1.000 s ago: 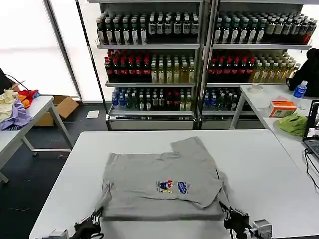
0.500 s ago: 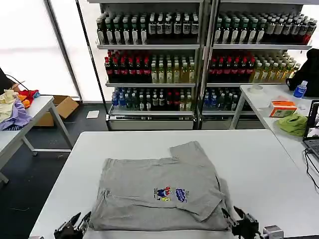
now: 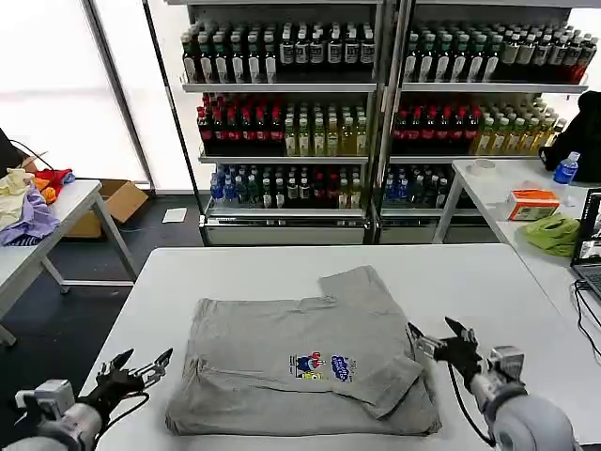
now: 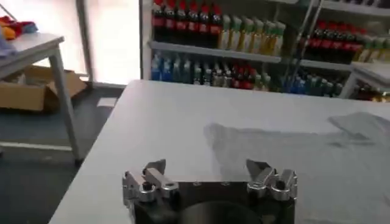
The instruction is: Fold and organize the clothes.
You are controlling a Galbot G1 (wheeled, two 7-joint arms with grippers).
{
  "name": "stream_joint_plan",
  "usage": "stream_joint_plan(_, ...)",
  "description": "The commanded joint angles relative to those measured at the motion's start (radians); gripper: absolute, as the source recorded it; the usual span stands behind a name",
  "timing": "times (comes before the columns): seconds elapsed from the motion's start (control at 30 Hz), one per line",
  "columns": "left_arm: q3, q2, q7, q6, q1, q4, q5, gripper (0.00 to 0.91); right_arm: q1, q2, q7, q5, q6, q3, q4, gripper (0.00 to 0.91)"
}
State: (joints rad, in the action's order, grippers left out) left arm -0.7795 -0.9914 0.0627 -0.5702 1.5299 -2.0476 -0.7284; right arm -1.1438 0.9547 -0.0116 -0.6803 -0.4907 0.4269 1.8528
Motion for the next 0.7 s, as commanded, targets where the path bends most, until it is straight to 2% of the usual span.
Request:
stream_joint_plan(0.03,0.164,0.115,0.117,-0.003,-0.301,0.23,-0.016,0.907,0.349,-0.017,-0.104,-0.013,0.001,-0.186,-0.275,0.907)
stream_joint_plan(0.17,0.246,0.119,0.16,0.007,-0.372,0.313,0.038,0.907,0.441,0.024,-0.142,0.007,0.002,-0.259,-0.408,0.907)
stream_joint_plan(0.4,0.334,0.111,0.171,0.011,-0.468,0.418,0.042,0.907,0.556,0.116,-0.167,0.016,-0.005,-0.343,-0.579,0.907)
stream_joint_plan(0.6,0.384,0.098,0.181,0.013,-0.505,0.456,0.047,0.907,0.607,0.162,-0.154,0.016,-0.038,-0.376,-0.656,0.907)
stream_joint_plan(0.63,0.388,0.096,0.181,0.013,-0.508,0.456,0.048,0.907,0.61,0.165,-0.153,0.013,-0.043,-0.377,-0.659,0.877)
stream_joint_plan(0.67,0.392,0.093,0.182,0.013,-0.51,0.457,0.047,0.907,0.612,0.17,-0.153,0.014,-0.045,-0.383,-0.664,0.746)
stream_joint_plan(0.7,0.4,0.089,0.182,0.013,-0.518,0.46,0.048,0.907,0.613,0.174,-0.154,0.016,-0.045,-0.39,-0.668,0.534)
